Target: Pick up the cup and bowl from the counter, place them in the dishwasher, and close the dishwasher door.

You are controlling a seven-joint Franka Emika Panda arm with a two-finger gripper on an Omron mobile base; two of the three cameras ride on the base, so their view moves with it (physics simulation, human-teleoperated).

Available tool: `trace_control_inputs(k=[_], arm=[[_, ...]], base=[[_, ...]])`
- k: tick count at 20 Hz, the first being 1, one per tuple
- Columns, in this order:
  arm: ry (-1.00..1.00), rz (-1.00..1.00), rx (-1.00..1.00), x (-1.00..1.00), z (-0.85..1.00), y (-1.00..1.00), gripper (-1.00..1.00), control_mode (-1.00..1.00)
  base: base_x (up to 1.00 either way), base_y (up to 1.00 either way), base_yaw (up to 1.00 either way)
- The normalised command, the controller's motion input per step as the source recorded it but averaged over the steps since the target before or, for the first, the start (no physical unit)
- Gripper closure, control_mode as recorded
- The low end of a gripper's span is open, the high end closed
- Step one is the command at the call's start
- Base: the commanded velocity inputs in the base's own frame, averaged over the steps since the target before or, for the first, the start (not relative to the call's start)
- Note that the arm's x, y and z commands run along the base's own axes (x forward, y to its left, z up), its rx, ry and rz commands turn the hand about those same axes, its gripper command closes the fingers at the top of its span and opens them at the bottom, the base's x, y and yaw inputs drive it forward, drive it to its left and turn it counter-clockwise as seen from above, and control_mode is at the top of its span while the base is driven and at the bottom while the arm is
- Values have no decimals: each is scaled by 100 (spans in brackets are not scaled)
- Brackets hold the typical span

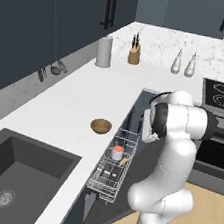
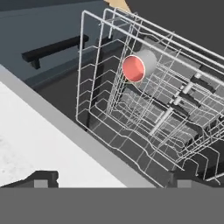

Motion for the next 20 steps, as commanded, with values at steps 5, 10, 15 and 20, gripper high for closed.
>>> trace_control_inputs(k=[5, 10, 15, 20], arm=[[1, 21, -2, 4, 82, 22, -100, -100], [1, 28, -14, 1, 31, 34, -100, -100], [-1, 32, -21, -34, 15, 39, -100, -100], [-9, 18, -17, -70, 1, 55, -100, -100]], base=[[0, 0, 0], [0, 0, 0], [0, 0, 0], [0, 0, 0]])
